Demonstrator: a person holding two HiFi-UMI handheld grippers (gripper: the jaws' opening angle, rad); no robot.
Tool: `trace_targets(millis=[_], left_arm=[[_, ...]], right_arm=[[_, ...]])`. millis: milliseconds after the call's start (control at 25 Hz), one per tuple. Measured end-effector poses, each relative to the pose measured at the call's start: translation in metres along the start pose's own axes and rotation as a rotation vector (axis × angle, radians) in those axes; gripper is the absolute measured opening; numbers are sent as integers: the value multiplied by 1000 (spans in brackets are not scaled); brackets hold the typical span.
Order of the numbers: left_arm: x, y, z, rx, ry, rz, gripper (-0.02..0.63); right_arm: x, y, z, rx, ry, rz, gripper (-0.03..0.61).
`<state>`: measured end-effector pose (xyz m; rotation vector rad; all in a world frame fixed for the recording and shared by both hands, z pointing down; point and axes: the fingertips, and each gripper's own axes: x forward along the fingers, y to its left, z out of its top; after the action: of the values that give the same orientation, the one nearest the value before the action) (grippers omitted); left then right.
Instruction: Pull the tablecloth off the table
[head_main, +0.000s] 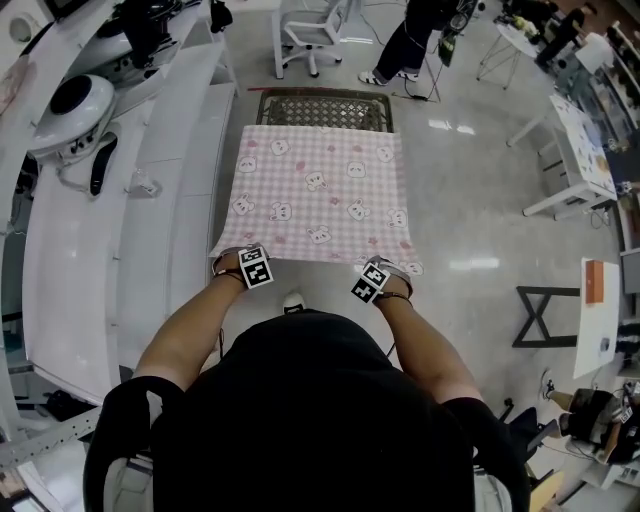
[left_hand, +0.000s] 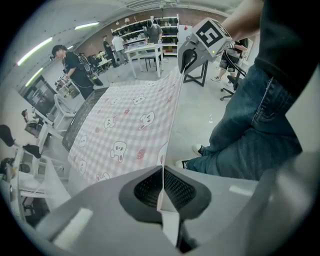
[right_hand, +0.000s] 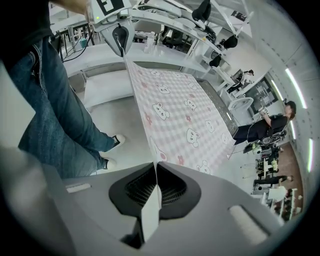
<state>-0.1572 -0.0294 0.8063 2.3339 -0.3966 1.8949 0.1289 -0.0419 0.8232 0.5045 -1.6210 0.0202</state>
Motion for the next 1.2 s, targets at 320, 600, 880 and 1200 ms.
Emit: trace_targets(millis=[320,600,880,1200], left_arm=[[-18,-48,12,-28,43,29,3],[-34,-90,12,-48,41,70,3],[-42,-112,3,-60,5,86,2],[-59,-142,-17,-33,-59,80,2]], right_arm=[[-24,37,-33,-37,-50,43,28],[-40,65,-51,-53,-75,53,28],[-61,86,-55,-36,-81,52,28],[-90,121,-52,2,-62,18,29]])
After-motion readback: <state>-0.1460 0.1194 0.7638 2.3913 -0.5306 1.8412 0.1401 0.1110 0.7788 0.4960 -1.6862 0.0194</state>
